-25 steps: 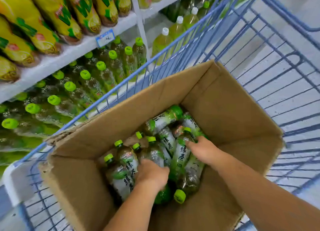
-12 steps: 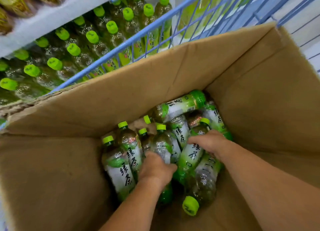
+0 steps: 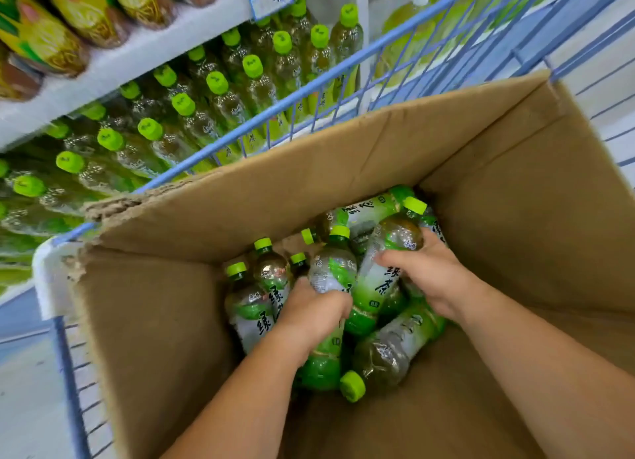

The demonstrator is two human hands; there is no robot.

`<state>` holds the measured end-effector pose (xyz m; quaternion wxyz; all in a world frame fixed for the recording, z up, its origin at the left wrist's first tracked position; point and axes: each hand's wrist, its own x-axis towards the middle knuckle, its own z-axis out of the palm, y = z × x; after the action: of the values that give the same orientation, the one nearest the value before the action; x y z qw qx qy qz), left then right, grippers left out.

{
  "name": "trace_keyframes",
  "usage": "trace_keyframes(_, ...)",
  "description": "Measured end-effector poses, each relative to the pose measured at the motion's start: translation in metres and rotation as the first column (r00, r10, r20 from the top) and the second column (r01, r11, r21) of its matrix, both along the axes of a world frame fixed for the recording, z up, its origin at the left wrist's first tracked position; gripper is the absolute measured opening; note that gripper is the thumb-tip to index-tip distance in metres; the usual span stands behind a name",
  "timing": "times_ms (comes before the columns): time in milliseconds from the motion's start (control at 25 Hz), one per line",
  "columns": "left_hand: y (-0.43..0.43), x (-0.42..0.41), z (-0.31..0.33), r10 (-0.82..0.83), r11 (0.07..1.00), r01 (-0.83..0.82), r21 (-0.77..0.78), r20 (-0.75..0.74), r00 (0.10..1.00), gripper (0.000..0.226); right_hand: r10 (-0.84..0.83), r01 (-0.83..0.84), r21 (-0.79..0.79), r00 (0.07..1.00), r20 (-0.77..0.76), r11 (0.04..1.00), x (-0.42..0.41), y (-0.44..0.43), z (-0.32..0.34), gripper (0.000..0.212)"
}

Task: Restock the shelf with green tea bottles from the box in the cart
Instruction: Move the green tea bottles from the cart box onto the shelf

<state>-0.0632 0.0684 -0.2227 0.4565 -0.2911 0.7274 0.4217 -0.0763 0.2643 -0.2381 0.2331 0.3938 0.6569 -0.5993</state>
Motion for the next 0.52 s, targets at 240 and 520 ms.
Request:
trace_keyframes(240,-0.02,-0.001,0.083,0.062,0.986,-0.021,0.166,-0.245,0.968,0.044,-0.055,0.044,-0.14,0.996,-0.075,0.989,0.015,0.006,0.079,0.051)
trace_keyframes(520,-0.053,0.028,0.188,0.207,0.963,-0.142,0.227,-0.294,0.933,0.05,-0.009,-0.01,-0.083,0.973,-0.23,0.997,0.034,-0.023,0.188,0.038)
